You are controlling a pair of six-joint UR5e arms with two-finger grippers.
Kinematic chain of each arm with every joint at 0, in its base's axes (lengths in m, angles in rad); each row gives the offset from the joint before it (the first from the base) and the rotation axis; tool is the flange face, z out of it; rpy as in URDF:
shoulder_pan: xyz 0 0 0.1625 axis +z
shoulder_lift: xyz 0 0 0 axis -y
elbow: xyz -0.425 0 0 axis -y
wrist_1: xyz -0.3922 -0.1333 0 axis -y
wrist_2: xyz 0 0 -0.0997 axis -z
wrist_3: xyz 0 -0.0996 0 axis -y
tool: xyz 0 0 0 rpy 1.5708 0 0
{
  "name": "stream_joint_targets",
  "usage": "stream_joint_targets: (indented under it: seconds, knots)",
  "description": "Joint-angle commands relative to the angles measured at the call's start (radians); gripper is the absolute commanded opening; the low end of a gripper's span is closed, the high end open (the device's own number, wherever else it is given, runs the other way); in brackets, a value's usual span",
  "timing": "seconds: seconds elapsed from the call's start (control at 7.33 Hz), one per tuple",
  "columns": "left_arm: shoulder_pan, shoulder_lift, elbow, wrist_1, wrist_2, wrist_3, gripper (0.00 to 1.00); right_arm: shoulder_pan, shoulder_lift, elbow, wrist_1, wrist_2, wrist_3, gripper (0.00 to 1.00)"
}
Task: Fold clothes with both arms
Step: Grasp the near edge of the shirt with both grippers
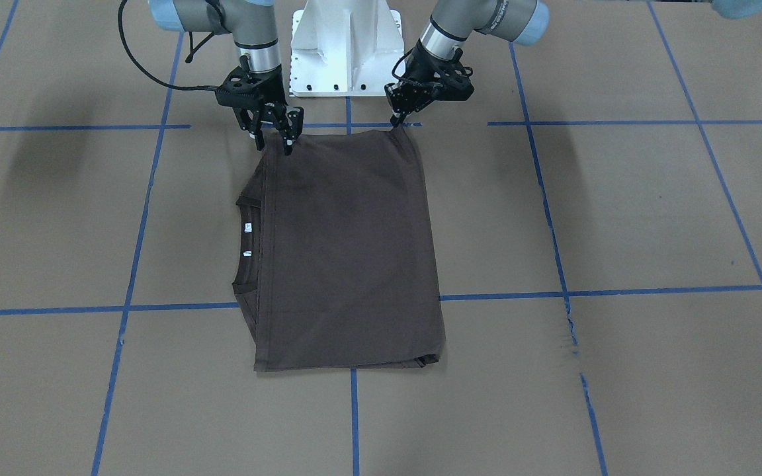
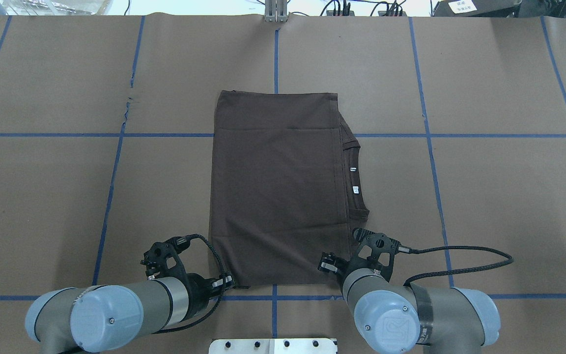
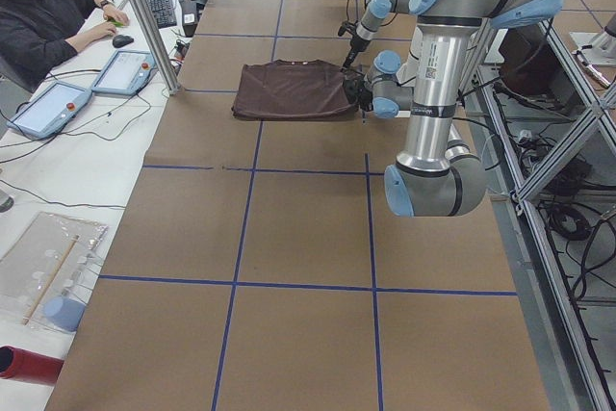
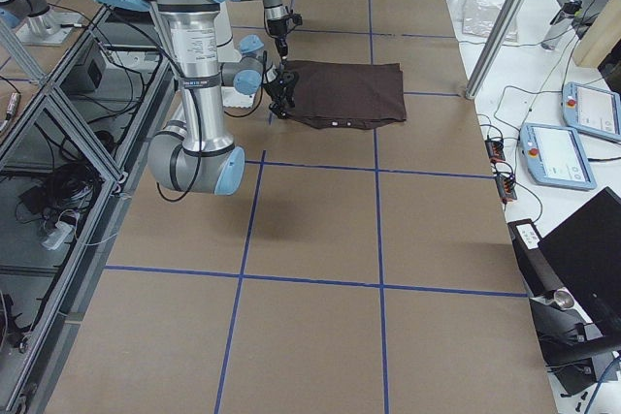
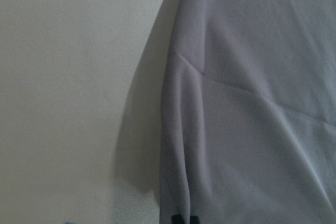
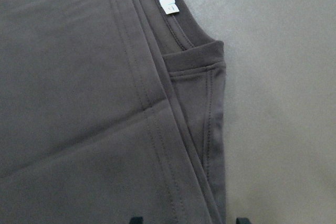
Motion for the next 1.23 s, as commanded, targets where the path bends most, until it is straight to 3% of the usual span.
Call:
stream_joint_targets:
  seconds: [0.0,0.14,0.27,0.82,0.95,1.09]
  knots:
    - [0.0,0.0,-0.001,0.0,0.0,-0.001,0.0,0.0,0.001,-0.003,0.0,-0.001,0.001,0.5]
    - [0.0,0.0,-0.001,0.0,0.0,-0.001,0.0,0.0,0.001,-0.004,0.002,-0.001,0.001,0.34]
    - [0.0,0.0,-0.001,0.0,0.0,-0.001,0.0,0.0,0.004,-0.003,0.002,-0.001,0.001,0.0]
    - [0.0,0.0,-0.01,0.0,0.0,-0.001,0.0,0.0,0.007,-0.001,0.002,-0.002,0.018,0.0]
    - [-0.011,0.006,-0.056,0.009,-0.007,0.007,0.0,0.009,0.009,0.017,0.002,-0.002,0.018,0.0]
    - [-0.012,0.011,-0.176,0.138,-0.036,0.016,0.0,0.016,0.009,0.08,-0.001,0.001,0.015,0.0]
